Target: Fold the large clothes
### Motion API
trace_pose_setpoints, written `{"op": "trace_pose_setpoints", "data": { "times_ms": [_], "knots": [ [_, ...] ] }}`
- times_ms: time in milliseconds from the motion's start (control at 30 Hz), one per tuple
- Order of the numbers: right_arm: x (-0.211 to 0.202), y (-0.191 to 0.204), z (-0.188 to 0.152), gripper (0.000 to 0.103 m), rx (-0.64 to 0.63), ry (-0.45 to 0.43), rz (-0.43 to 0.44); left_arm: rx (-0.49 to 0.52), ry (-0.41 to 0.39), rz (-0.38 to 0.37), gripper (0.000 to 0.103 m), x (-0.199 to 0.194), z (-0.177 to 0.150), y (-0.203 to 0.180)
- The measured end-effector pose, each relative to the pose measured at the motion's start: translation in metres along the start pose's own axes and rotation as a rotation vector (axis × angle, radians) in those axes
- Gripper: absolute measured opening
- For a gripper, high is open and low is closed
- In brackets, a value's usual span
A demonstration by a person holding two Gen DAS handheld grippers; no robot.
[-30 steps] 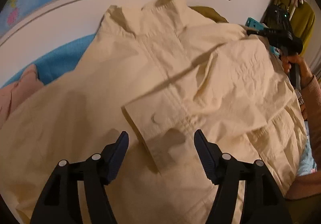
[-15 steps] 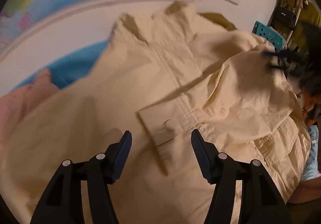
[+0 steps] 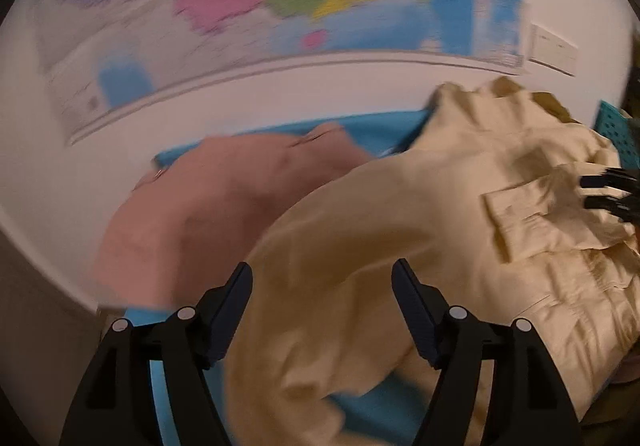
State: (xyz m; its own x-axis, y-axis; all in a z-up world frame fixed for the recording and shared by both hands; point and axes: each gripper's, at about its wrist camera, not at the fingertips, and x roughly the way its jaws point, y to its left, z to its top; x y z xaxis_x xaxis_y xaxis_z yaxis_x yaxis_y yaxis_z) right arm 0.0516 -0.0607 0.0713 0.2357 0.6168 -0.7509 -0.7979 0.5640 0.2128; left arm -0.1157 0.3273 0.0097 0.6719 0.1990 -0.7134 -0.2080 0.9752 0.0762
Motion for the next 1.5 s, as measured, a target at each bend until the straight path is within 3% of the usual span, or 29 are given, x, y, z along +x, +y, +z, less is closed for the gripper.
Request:
{"op": "trace_pose_setpoints", "data": {
  "times_ms": [133,300,367,500,533,633,667,733,900,1067,1200,1300,1400,1500],
  "knots": [
    [0.016,0.08,0.009,0.068,-0.146,0.002,0.28,-0.012,0.026,0.0,0.069,0.004,-0.015,0.011],
    [0.068,0.184,0.014,0.08,-0.261,0.115,0.604,-0.027,0.031,-0.035,0.066,0.006,-0.023,0.016],
    [0.093,0.224,0.01,0.086,-0.304,0.166,0.659,-0.032,0.027,-0.053,0.066,0.006,-0.023,0.017],
    [0.136,0.275,0.005,0.084,-0.352,0.261,0.71,-0.028,0.02,-0.064,0.066,0.003,-0.022,0.015],
    [0.139,0.28,0.004,0.076,-0.359,0.268,0.707,-0.025,0.018,-0.07,0.066,0.002,-0.022,0.015],
    [0.149,0.287,0.007,0.019,-0.335,0.324,0.742,-0.016,0.001,-0.066,0.066,-0.005,-0.019,0.016],
    [0.144,0.283,0.014,0.012,-0.318,0.31,0.766,-0.014,-0.009,-0.063,0.066,-0.009,-0.017,0.018],
    [0.124,0.266,0.029,0.006,-0.302,0.243,0.785,-0.022,-0.041,-0.074,0.066,-0.023,-0.011,0.023],
    [0.036,0.172,0.071,0.004,-0.14,0.03,0.82,-0.049,-0.194,-0.132,0.066,-0.073,0.012,0.034],
    [-0.036,0.067,0.073,0.004,0.011,-0.144,0.676,-0.038,-0.27,-0.175,0.068,-0.089,0.028,0.023],
    [-0.065,-0.005,0.044,0.004,0.181,-0.219,0.538,-0.004,-0.213,-0.218,0.068,-0.06,0.029,-0.003],
    [-0.069,-0.067,0.007,0.004,0.354,-0.223,0.416,0.02,-0.14,-0.242,0.068,-0.029,0.026,-0.023],
    [-0.051,-0.111,-0.041,0.008,0.529,-0.15,0.298,0.062,-0.067,-0.274,0.068,0.002,0.023,-0.05],
    [-0.034,-0.134,-0.077,0.02,0.625,-0.058,0.153,0.108,-0.015,-0.284,0.068,0.022,0.02,-0.074]
  ]
}}
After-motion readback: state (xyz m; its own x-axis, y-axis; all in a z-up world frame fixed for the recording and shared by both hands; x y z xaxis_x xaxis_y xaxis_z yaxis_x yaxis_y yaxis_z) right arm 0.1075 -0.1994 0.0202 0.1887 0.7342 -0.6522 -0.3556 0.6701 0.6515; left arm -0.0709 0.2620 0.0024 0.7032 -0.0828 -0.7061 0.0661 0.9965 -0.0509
